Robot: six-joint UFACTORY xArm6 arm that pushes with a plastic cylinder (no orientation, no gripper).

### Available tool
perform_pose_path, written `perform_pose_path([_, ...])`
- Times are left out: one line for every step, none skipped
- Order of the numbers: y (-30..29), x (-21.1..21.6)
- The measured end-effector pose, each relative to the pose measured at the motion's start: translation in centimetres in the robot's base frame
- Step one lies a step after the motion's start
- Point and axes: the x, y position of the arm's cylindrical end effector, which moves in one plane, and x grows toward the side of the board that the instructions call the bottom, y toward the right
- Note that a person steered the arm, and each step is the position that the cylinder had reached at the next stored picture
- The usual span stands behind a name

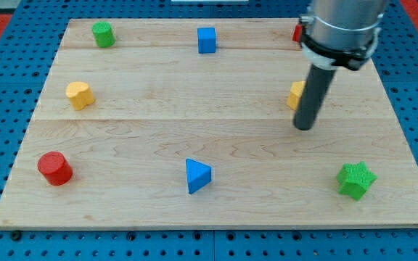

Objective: Slide the yellow hexagon slightly to the right

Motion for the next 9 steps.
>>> perform_pose_path([-2.7, -2.2])
perform_pose_path([-2.8, -4.9])
perform_pose_path([-2.8, -5.1])
perform_pose_path([-2.7, -5.1])
perform_pose_path([-1.5, -5.1])
perform_pose_path([-0.9, -5.1])
perform_pose_path([0.6, -5.1])
perform_pose_path([0.9, -5.1])
perform_pose_path([0.9, -5.1])
